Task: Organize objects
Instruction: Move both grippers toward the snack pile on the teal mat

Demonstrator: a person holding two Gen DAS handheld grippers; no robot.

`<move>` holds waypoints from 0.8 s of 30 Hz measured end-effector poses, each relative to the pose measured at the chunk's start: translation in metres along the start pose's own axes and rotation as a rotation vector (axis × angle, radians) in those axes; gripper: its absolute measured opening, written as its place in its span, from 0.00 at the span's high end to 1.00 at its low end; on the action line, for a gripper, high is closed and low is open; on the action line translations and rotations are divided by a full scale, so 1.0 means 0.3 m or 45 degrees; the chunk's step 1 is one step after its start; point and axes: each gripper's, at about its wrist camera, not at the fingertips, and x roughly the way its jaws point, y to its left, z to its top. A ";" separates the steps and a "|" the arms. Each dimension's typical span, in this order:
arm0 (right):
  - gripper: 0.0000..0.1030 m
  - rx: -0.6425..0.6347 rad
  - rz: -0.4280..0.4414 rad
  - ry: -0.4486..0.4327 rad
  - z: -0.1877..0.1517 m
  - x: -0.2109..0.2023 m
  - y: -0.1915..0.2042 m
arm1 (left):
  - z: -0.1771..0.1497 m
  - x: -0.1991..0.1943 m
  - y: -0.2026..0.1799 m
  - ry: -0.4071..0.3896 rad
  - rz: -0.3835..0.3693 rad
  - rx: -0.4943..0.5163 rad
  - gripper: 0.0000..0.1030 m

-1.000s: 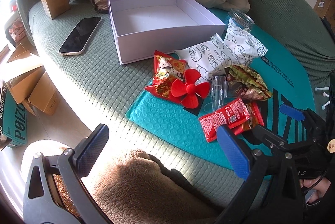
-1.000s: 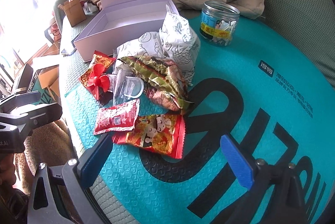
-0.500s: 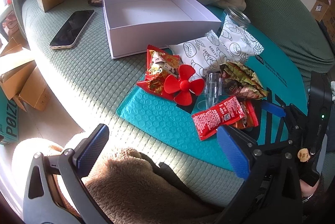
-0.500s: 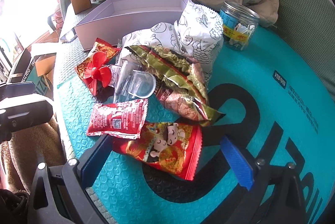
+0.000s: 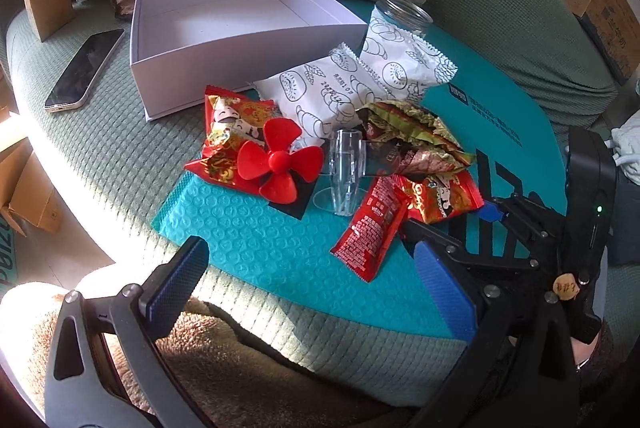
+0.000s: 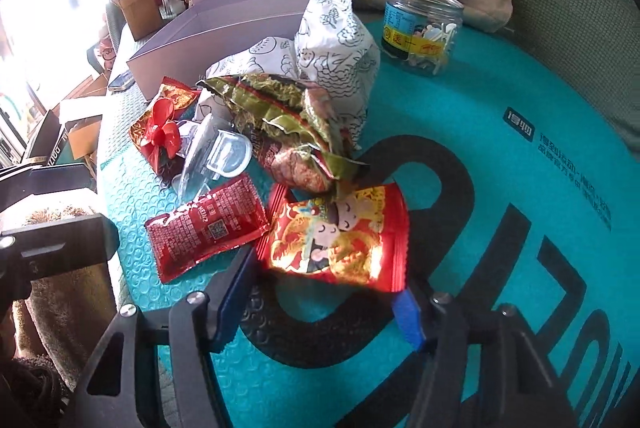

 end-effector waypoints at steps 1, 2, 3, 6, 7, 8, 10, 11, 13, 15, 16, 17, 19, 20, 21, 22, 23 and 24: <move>0.38 -0.004 -0.009 0.001 -0.002 -0.001 -0.004 | 0.000 0.007 -0.011 0.002 -0.010 0.012 0.00; 0.38 -0.008 -0.018 0.002 -0.006 -0.004 -0.011 | -0.001 0.014 -0.022 0.005 -0.020 0.023 0.01; 0.38 -0.010 -0.020 0.002 -0.009 -0.007 -0.017 | -0.001 0.020 -0.032 0.004 -0.033 0.035 0.03; 0.38 -0.021 -0.017 0.004 -0.019 -0.013 -0.036 | -0.001 0.045 -0.060 0.012 -0.053 0.063 0.09; 0.38 -0.026 -0.013 0.003 -0.022 -0.015 -0.041 | 0.001 0.056 -0.065 0.024 -0.058 0.071 0.13; 0.38 -0.032 -0.010 0.002 -0.024 -0.018 -0.044 | 0.001 0.068 -0.070 0.038 -0.064 0.076 0.15; 0.34 -0.041 -0.001 0.005 -0.027 -0.022 -0.052 | -0.002 0.091 -0.075 0.065 -0.087 0.075 0.23; 0.31 -0.041 0.003 0.006 -0.027 -0.022 -0.055 | -0.004 0.103 -0.077 0.080 -0.099 0.071 0.24; 0.25 -0.014 0.012 0.001 -0.023 -0.023 -0.063 | -0.007 0.120 -0.080 0.095 -0.115 0.068 0.27; 0.23 0.039 0.052 -0.013 -0.016 -0.029 -0.077 | -0.004 0.119 -0.086 0.074 -0.126 0.076 0.30; 0.22 0.059 0.076 -0.022 -0.014 -0.032 -0.083 | -0.003 0.119 -0.089 0.070 -0.143 0.080 0.34; 0.22 0.066 0.079 -0.028 -0.011 -0.033 -0.085 | -0.002 0.121 -0.093 0.071 -0.156 0.083 0.36; 0.22 0.042 0.038 -0.038 -0.002 -0.029 -0.077 | -0.003 0.130 -0.099 0.073 -0.160 0.090 0.43; 0.22 0.023 0.023 -0.044 0.003 -0.025 -0.070 | -0.003 0.133 -0.101 0.070 -0.153 0.096 0.45; 0.21 0.003 0.009 -0.052 0.008 -0.023 -0.064 | -0.003 0.135 -0.104 0.065 -0.147 0.105 0.49; 0.21 -0.015 -0.001 -0.062 0.013 -0.022 -0.059 | -0.003 0.136 -0.107 0.063 -0.138 0.113 0.52; 0.21 -0.030 -0.007 -0.069 0.017 -0.018 -0.055 | -0.002 0.137 -0.108 0.063 -0.136 0.118 0.52; 0.21 -0.040 -0.016 -0.073 0.023 -0.015 -0.053 | -0.002 0.137 -0.109 0.063 -0.137 0.120 0.53</move>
